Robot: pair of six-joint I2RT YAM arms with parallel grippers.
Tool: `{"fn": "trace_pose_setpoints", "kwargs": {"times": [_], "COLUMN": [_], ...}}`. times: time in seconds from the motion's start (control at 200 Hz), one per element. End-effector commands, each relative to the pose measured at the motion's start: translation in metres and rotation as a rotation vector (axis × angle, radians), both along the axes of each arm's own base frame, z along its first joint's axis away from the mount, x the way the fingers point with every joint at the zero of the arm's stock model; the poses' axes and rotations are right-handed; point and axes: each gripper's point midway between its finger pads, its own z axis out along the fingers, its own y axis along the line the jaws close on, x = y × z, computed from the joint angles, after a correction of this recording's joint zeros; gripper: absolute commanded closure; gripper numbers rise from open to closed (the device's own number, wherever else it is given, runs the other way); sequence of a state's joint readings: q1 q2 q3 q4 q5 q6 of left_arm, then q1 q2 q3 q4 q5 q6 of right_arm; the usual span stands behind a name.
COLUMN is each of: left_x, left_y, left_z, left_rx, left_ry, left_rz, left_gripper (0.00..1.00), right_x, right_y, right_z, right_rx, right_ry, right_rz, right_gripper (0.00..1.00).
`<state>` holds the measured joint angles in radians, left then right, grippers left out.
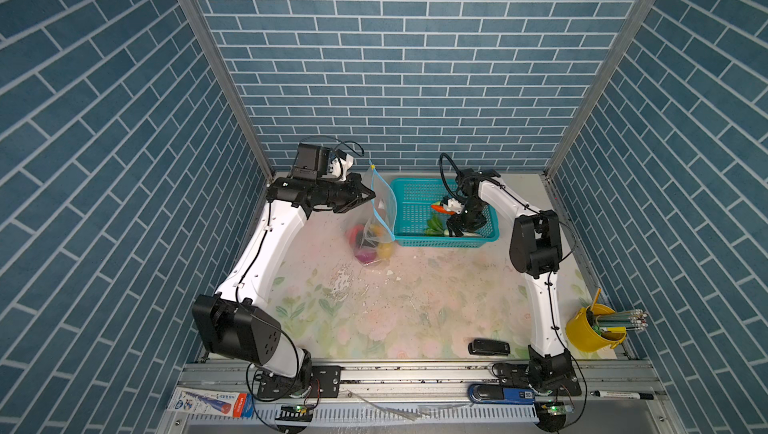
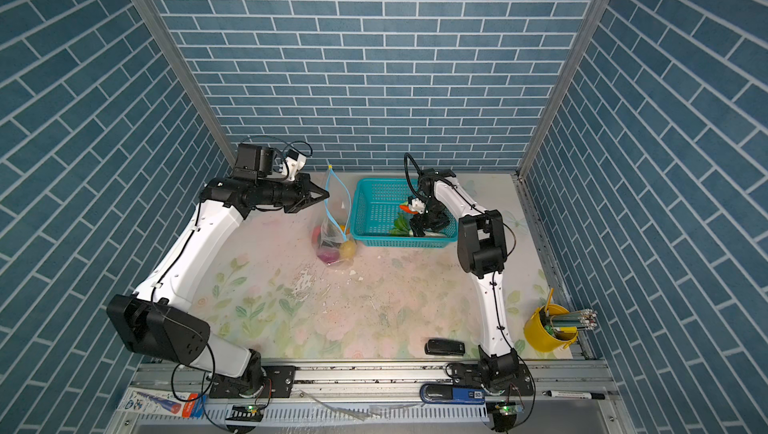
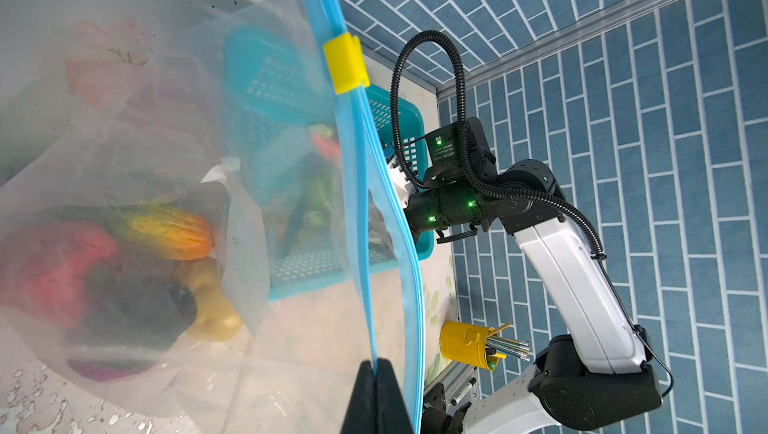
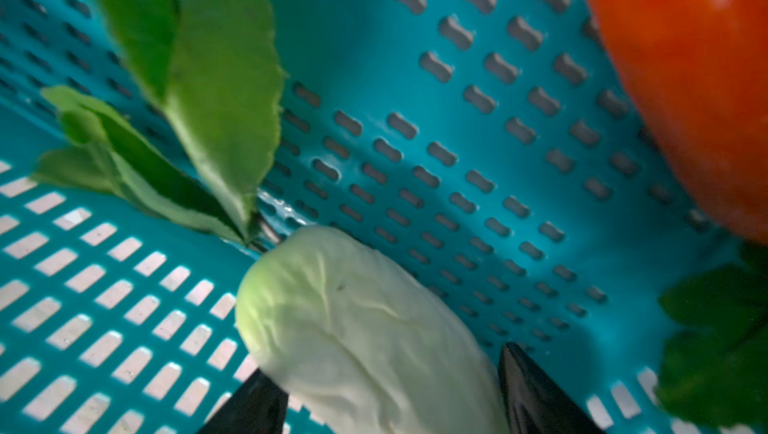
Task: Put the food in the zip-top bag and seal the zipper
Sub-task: 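Lower the right gripper onto the white cabbage and close on it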
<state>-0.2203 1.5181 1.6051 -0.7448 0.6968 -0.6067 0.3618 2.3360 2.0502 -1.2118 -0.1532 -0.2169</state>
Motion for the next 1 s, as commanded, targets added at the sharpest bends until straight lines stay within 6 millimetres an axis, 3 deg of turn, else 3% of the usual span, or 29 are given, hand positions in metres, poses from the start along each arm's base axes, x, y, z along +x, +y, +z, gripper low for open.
{"fn": "trace_pose_setpoints", "kwargs": {"times": [0.0,0.445,0.995], "left_x": [-0.003,-0.007,-0.012], "left_y": [0.002,0.001,0.001], "left_z": [0.003,0.005,0.007], "left_rx": [0.006,0.006,0.003], "left_ry": [-0.010,-0.011,-0.020], "left_rz": [0.004,0.005,0.003], "left_gripper": [1.00,1.00,1.00], "right_x": [0.002,0.008,0.022], "right_y": [0.000,0.016,0.030], "right_z": [-0.003,-0.012,-0.006], "right_rx": [-0.023,-0.046,-0.080], "right_ry": [-0.009,-0.024,-0.094], "right_rz": [0.054,0.086,0.114], "right_gripper": [0.22,0.23,0.25]}}
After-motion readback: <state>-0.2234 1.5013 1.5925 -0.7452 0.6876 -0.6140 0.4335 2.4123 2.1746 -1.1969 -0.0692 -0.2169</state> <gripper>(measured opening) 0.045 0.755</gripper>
